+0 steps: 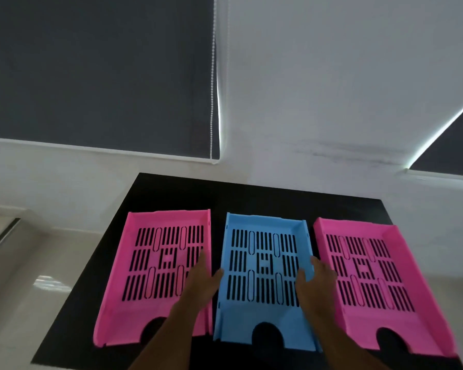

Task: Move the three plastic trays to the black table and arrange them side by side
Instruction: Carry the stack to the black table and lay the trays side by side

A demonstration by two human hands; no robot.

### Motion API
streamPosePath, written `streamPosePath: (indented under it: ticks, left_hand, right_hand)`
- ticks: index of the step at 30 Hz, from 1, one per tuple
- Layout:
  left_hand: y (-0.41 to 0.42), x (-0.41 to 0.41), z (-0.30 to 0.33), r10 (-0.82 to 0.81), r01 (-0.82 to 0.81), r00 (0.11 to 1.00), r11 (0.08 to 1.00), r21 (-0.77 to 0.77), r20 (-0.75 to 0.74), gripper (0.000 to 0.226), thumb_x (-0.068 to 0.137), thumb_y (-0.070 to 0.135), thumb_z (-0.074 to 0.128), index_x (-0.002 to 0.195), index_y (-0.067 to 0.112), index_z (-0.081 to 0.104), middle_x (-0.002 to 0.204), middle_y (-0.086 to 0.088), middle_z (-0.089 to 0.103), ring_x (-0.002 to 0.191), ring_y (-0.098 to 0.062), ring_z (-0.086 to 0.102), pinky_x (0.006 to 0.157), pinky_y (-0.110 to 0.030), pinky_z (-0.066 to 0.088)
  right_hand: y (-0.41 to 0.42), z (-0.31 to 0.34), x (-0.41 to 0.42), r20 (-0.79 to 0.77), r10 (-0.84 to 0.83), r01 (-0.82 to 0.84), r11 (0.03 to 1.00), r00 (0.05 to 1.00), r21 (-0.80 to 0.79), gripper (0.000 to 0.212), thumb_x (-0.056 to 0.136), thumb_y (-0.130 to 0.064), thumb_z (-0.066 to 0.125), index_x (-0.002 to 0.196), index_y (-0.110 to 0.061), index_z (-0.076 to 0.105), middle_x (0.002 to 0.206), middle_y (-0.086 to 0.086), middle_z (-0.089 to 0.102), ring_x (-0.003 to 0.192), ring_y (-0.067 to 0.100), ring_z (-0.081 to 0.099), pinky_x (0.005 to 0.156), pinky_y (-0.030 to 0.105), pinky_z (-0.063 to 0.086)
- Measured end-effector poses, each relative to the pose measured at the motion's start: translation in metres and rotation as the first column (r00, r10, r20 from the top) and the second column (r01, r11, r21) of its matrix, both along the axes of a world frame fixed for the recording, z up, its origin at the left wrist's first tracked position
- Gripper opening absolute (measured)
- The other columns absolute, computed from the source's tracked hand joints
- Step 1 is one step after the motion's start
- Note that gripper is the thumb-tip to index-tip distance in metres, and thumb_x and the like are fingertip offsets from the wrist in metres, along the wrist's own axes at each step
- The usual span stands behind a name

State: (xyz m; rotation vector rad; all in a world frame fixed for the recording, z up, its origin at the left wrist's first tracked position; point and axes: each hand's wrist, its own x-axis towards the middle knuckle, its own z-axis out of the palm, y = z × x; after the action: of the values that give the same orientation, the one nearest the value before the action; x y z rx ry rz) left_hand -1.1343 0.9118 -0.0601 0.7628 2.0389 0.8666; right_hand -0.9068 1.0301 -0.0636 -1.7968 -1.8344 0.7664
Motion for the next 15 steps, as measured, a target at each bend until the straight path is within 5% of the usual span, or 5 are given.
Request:
streamPosePath:
  ticks: [3,6,12,15]
  left_hand:
    - [0.003,0.012,-0.011,-0.011,0.012,1.0,1.0,-0.016,0.02,0.088,0.096,0.019,0.062,0.158,0.025,-0.001,0.148,-0.021,0.05,0.124,-0.038,0.061,0.105,-0.053,0.051]
    - [0.007,0.02,-0.016,-0.003,0.003,1.0,0.999,-0.034,-0.014,0.083,0.098,0.016,0.056,0.159,0.022,0.0,0.14,-0.03,0.054,0.118,-0.05,0.06,0.097,-0.058,0.054]
    - [0.014,0.039,-0.008,-0.045,0.043,0.991,0.999,-0.023,-0.126,0.069,0.103,0.01,0.047,0.159,0.012,0.007,0.138,-0.041,0.049,0.122,-0.055,0.052,0.102,-0.057,0.048]
    - [0.016,0.045,0.0,-0.052,0.048,0.989,0.998,-0.029,-0.14,0.066,0.104,0.008,0.045,0.159,0.008,0.009,0.135,-0.043,0.049,0.097,-0.038,0.07,0.082,-0.039,0.06]
  right_hand:
    - [0.003,-0.008,0.038,0.156,-0.053,0.056,0.998,0.986,-0.018,0.065,0.086,-0.033,0.07,0.139,-0.006,0.045,0.14,0.02,0.048,0.129,0.035,0.045,0.106,0.052,0.044]
    - [0.002,-0.019,0.057,0.056,-0.022,0.034,0.976,0.998,-0.213,0.09,0.086,-0.039,0.071,0.154,-0.007,0.021,0.159,0.019,0.026,0.144,0.038,0.029,0.114,0.053,0.031]
    - [0.004,-0.029,0.069,-0.027,0.036,-0.042,0.96,0.999,-0.276,0.086,0.092,-0.029,0.064,0.157,-0.017,0.01,0.165,0.011,0.015,0.15,0.033,0.018,0.118,0.053,0.022]
    - [0.005,-0.032,0.072,-0.023,0.045,-0.05,0.961,0.999,-0.271,0.08,0.095,-0.025,0.06,0.157,-0.016,0.011,0.164,0.011,0.017,0.151,0.032,0.017,0.119,0.054,0.022]
